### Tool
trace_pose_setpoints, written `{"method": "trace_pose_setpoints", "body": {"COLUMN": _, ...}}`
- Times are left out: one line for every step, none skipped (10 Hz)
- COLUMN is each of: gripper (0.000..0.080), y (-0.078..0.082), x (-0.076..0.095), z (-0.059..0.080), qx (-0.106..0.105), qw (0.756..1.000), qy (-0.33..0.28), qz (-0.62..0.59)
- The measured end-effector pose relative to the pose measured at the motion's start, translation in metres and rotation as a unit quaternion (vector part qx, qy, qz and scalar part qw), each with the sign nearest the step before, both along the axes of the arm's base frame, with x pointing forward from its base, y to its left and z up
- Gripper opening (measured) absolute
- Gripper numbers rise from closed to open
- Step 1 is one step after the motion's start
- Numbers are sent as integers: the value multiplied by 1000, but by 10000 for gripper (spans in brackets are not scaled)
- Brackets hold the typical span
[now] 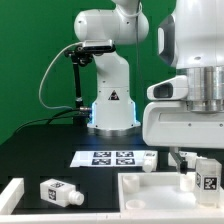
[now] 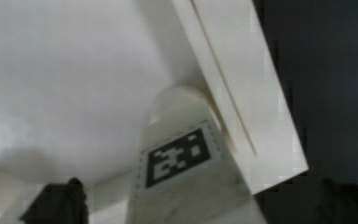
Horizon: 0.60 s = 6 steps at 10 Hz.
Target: Assemble one leg
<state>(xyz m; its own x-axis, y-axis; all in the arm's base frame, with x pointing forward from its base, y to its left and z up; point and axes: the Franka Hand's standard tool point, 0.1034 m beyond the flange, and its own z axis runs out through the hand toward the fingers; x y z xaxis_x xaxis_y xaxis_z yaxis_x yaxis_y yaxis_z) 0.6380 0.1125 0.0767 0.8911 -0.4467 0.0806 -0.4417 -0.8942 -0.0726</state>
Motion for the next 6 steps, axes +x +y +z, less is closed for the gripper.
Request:
{"method": "trace_pose_setpoints", "body": {"gripper": 534, "y": 1, "x": 0, "z": 0, "qx": 1, "qw": 1000, "qy": 0, "qz": -8}}
{"method": "trace_pose_setpoints", "body": {"gripper": 388, "y": 1, "x": 0, "z": 0, "qx": 5, "qw": 999, "qy": 1, "qz": -42}}
{"method": "trace_pose_setpoints", "body": {"gripper": 388, "y": 0, "x": -1, "z": 0, "qx": 10, "qw": 997, "qy": 4, "qz": -83}}
{"method": "trace_pose_setpoints", "body": {"gripper": 284, "y": -2, "x": 0, "z": 0, "qx": 14, "qw": 992, "qy": 6, "qz": -128}}
{"method": "trace_pose_setpoints", "body": {"gripper": 284, "y": -2, "x": 0, "z": 0, "qx": 21, "qw": 981, "qy": 8, "qz": -191}}
{"method": "trace_pose_setpoints", "body": {"gripper": 284, "y": -1, "x": 0, "z": -1, "qx": 27, "qw": 967, "qy": 11, "qz": -254}}
